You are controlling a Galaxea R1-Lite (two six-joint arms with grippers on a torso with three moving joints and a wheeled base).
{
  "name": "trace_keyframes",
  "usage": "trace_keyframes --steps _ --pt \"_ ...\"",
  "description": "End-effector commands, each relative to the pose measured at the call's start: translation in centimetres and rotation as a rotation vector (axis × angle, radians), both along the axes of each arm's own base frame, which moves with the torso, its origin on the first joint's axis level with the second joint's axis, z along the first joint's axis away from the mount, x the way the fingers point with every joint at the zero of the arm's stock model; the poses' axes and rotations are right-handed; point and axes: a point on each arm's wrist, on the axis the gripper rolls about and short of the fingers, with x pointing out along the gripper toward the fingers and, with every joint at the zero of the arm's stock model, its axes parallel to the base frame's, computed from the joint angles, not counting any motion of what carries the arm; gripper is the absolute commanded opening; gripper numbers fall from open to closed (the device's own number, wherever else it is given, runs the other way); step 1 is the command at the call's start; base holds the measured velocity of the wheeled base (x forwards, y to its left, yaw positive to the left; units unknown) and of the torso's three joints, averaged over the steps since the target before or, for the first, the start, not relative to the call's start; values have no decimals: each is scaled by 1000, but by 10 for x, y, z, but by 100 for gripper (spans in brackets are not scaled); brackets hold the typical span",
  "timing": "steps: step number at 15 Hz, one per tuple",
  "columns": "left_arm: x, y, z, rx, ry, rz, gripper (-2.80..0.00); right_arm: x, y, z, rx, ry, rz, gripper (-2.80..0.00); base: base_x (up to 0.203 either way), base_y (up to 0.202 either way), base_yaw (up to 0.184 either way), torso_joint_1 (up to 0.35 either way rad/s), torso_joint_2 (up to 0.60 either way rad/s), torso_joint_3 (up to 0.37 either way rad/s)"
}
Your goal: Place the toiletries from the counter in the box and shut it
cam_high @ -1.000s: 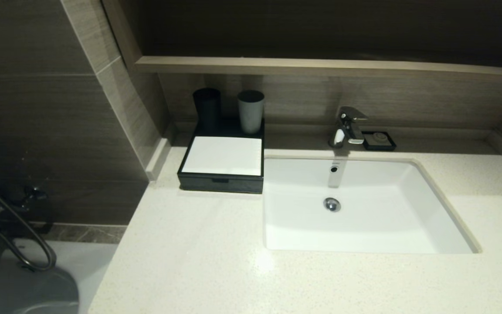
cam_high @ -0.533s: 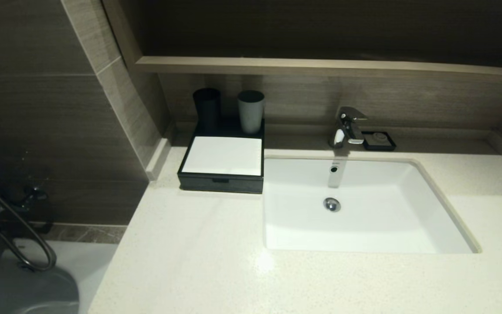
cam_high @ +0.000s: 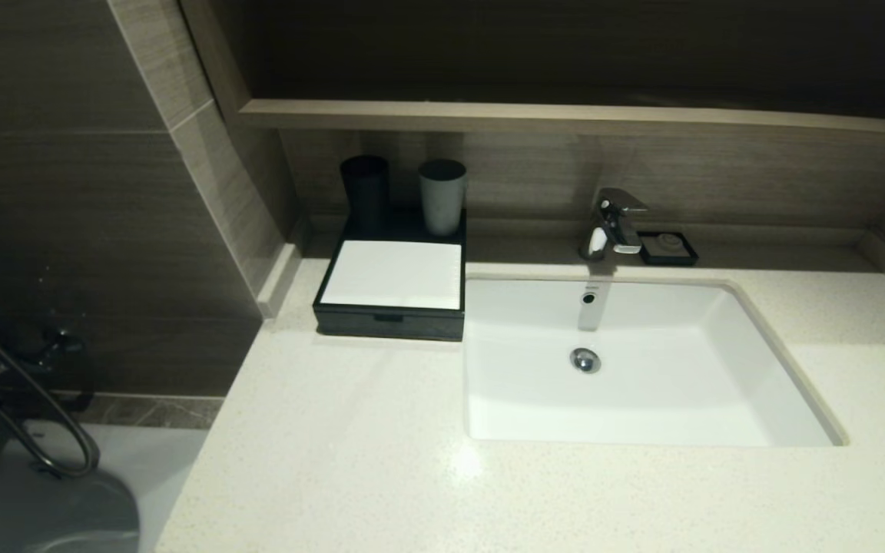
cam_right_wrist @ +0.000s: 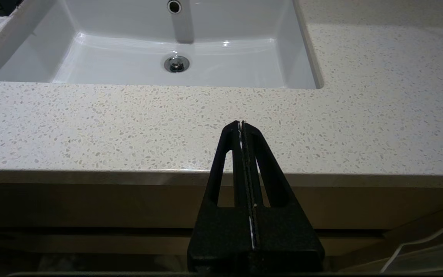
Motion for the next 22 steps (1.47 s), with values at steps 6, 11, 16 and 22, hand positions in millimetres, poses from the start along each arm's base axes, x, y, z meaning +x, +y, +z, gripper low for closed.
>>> trace_keyframes --steps 6,11,16,22 --pt "0 0 0 0 0 0 -280 4 1 -10 -19 22 34 -280 0 0 0 0 0 0" --pt "0 0 0 0 0 0 -280 4 1 -10 -16 19 33 -280 0 0 0 0 0 0" --pt "0 0 0 0 0 0 -280 4 1 -10 -17 19 33 -280 0 0 0 0 0 0" --pt "0 0 0 0 0 0 -280 4 1 -10 -16 19 33 -280 0 0 0 0 0 0"
